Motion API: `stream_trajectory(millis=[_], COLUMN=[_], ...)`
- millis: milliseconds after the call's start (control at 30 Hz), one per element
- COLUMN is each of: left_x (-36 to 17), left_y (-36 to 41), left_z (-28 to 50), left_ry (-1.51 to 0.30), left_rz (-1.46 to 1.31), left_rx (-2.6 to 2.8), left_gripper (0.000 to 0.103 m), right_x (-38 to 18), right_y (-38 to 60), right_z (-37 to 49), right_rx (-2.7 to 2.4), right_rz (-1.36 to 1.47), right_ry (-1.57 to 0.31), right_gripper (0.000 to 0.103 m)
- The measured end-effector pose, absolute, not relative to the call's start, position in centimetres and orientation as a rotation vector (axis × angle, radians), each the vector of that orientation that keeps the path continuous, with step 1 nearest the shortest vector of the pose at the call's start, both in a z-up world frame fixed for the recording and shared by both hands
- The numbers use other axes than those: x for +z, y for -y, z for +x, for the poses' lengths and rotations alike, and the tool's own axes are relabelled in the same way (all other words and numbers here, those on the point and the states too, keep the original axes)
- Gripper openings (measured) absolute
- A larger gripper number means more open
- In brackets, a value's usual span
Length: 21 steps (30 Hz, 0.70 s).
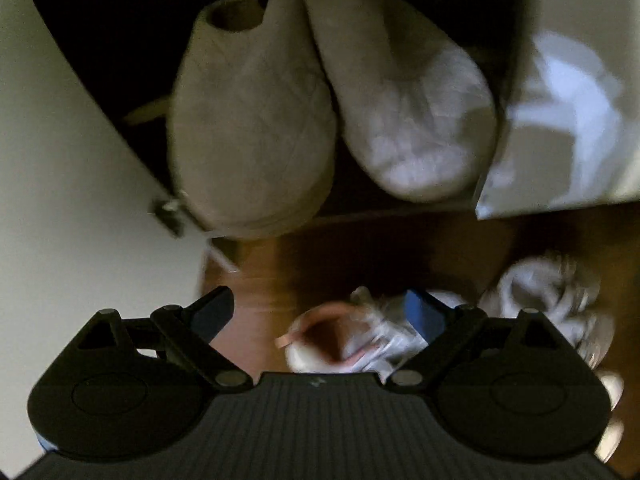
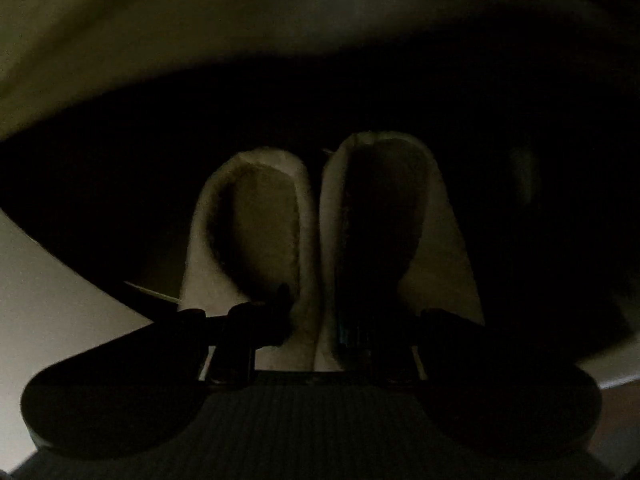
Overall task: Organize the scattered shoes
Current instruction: 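Lift the suede slipper pair into the cabinet below the red-grey slippers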
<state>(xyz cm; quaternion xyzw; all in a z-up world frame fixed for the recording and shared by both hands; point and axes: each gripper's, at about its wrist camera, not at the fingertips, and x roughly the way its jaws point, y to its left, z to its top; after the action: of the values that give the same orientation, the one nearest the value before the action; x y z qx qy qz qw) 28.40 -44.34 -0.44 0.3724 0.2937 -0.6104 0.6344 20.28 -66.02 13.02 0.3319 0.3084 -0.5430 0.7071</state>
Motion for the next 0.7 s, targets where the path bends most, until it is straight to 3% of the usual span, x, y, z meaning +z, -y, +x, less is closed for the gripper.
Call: stream_trajectory(millis=[200,300,367,433,467,567,700], left_x=[-0.4,0.8,1.1,1.4,1.5,1.7,1.8], left_y=[46.6,47.3,47.3,47.2,47.2,47.2,47.1], left_z=[29.0,29.5,29.4,29.6,29.7,30.0,30.4], left_ry=[-0.709,-0.714,-0.692,-0.681,-0.677,-0.665,-0.654], left_rz=[0.767,0.745,0.765,0.772,0.777,0.797,0.831], left_rx=[-1.372,-1.393,-1.405,-1.422,-1.428,-1.444,-1.472], left_gripper=[0.094,0.095,0.094,0.093,0.093,0.093,0.092], right_x=[13.3,13.5,13.8,14.3,14.6,15.4,16.7], right_y=[66.9,66.4,66.0,65.2,64.0,61.4,58.3], right_z=[19.3,19.1,19.1,19.0,18.9,18.1,15.4], right_rx=[-1.136,-1.103,-1.114,-1.143,-1.166,-1.184,-1.199], right_rz=[0.657,0.584,0.523,0.436,0.352,0.202,0.225], right_ry=[-0.689,-0.708,-0.707,-0.707,-0.697,-0.679,-0.637], right_gripper=[0.023,0.029,0.046,0.083,0.087,0.088,0.088])
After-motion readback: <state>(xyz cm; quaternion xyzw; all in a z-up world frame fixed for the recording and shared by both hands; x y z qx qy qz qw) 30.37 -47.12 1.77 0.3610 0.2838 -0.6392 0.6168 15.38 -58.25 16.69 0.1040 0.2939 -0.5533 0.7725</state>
